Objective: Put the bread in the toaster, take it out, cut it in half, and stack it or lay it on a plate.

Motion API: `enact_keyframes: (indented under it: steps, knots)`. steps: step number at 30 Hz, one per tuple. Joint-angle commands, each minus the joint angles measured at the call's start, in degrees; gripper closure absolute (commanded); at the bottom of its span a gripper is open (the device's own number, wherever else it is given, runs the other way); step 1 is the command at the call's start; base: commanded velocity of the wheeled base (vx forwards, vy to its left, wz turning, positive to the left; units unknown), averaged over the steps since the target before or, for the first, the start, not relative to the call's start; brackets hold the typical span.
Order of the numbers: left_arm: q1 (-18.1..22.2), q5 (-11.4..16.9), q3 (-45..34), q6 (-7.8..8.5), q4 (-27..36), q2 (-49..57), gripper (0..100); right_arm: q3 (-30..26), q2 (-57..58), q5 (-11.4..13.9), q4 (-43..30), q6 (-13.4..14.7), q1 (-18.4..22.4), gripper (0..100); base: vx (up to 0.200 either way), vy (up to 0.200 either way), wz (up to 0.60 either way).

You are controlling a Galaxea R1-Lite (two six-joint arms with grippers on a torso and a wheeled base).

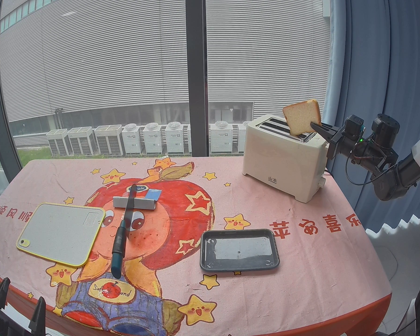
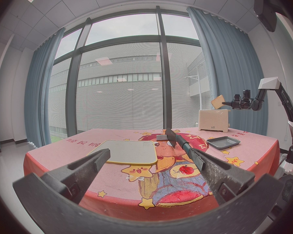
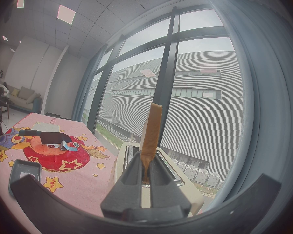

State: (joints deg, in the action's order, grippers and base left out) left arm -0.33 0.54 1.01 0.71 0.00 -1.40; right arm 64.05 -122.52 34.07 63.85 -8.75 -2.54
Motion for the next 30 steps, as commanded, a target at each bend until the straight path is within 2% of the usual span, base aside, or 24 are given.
enact_keyframes:
  steps: [1, 30]
  knots:
    - [0.0, 0.0, -0.9, 0.00, 0.0, 0.0, 0, 0.0, -0.1, 0.0, 0.0, -0.1, 0.0, 100, 0.000, 0.000, 0.00]
    - [0.0, 0.0, -0.9, 0.00, 0.0, 0.0, 0, -2.4, -0.9, -0.1, 0.7, -0.5, -1.1, 100, 0.000, 0.000, 0.00]
